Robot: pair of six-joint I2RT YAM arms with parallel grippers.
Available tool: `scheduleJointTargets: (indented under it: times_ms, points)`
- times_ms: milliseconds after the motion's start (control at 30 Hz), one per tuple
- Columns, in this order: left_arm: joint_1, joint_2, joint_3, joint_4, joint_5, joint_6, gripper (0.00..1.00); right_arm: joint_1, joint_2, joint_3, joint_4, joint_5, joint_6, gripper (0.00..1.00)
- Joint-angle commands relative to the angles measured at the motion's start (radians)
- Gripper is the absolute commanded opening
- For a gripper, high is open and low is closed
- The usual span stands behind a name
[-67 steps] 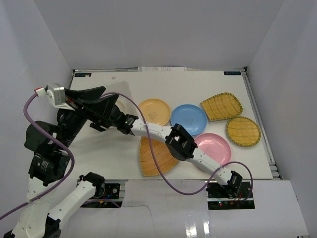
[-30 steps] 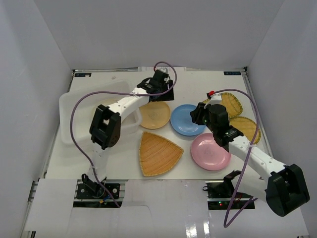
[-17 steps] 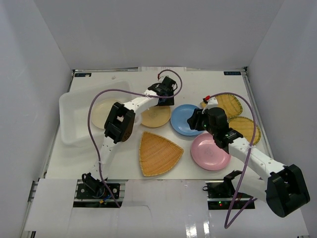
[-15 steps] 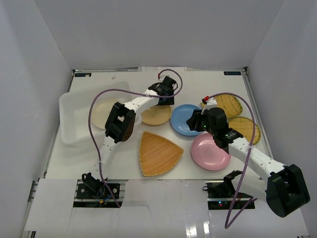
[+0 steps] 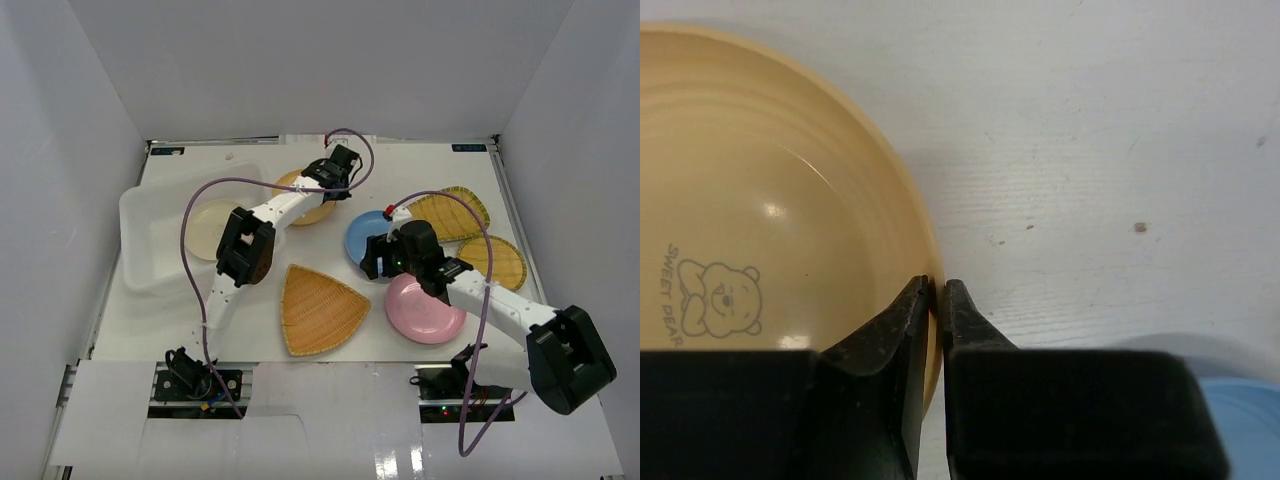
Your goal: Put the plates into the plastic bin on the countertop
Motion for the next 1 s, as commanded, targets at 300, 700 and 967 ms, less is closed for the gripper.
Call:
scheduleJointTargets:
  times_ms: [300,700,967]
  points:
    - [0.009,-0.528,0.162,0.130,-0.041,0.214,0.00,0.052,0.286,0.207,-0.024,0.032,-0.131,0.64]
    - [0.165,-1.090,-0.518,-0.031,-0.287,0.250,0.00,0.096,0.483,0.422,-0.163,0.149,-0.219,0.52]
    - [0.340,-1.033,-0.746,0.035,-0.092,0.213,0.00,0.125,0.527,0.467,-0.205,0.161,-0.249,0.46]
